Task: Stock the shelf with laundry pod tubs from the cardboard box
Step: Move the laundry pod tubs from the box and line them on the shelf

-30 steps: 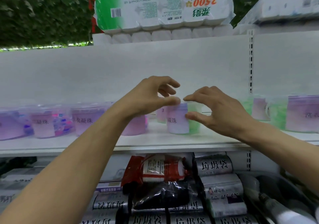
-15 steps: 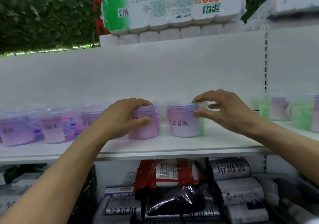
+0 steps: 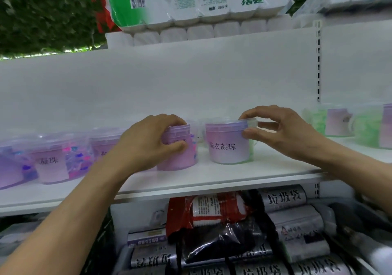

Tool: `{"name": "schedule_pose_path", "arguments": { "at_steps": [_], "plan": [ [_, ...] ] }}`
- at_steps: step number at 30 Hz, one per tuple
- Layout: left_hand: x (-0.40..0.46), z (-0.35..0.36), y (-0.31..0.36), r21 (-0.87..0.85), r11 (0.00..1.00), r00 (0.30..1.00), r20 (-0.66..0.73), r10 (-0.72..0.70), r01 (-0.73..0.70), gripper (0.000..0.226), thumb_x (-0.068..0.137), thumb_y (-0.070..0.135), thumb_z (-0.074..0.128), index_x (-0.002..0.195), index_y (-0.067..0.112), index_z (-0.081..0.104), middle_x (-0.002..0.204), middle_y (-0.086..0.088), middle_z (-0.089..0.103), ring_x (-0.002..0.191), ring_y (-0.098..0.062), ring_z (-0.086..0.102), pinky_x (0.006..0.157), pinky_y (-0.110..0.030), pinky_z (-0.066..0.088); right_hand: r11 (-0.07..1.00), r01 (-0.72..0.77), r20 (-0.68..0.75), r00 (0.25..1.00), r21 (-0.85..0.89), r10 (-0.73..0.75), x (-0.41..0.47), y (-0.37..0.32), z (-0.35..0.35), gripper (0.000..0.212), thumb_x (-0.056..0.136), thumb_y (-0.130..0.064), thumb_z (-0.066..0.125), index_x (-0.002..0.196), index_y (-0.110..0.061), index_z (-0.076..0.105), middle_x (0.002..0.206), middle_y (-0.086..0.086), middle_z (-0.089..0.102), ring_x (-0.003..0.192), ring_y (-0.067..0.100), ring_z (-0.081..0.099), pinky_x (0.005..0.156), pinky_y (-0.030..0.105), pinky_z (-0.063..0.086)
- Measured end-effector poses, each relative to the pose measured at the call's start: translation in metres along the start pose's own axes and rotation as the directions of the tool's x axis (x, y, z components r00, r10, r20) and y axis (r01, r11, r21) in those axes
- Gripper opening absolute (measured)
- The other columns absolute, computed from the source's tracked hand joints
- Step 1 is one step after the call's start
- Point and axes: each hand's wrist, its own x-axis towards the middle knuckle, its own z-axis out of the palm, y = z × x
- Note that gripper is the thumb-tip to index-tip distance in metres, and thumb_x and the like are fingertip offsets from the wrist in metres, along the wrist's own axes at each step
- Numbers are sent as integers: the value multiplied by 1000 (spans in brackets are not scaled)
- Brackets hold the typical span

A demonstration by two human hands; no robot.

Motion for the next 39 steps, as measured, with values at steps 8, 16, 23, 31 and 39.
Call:
{"name": "schedule_pose_path", "arguments": {
  "at_steps": [8,16,23,31,39],
  "plan": [
    [24,16,65,134,990,998,-46,52,-45,56,87,62,44,128,25,50,129,3,55,112,-19,51,92,-33,36,964,41,171,985,-263,5,-6,-7,-10,50,86,-47,59,134,-41,45,138,-21,45,126,-1,40,110,31,35],
    [100,31,139,103,991,991,95,-92,82,63,92,65,28,136,23,46,138,-2,52,123,-26,48,93,-37,38,855,8,202,973,-518,114,3,24,-92,54,88,-40,60,139,-32,41,144,-13,42,132,6,37,106,22,27],
    [128,53,132,101,905,834,357,-420,412,82,82,75,40,142,20,42,151,-2,38,135,-26,38,107,-42,27,615,-297,87,853,-731,515,48,81,-201,58,89,-60,45,126,-18,58,125,7,57,105,28,54,94,34,42],
    [129,55,129,25,889,834,335,-438,457,59,88,60,46,134,24,52,144,2,47,128,-23,44,110,-44,29,653,-317,261,731,-687,630,60,104,-191,46,90,-41,59,129,-18,58,132,5,53,112,27,53,99,38,44],
    [128,54,128,-5,897,845,339,-414,441,55,89,55,48,132,22,54,143,0,48,127,-23,45,109,-42,30,758,-68,443,776,-649,449,70,54,-111,48,94,-18,47,140,-29,45,117,-1,50,86,16,55,82,27,50]
  ]
}}
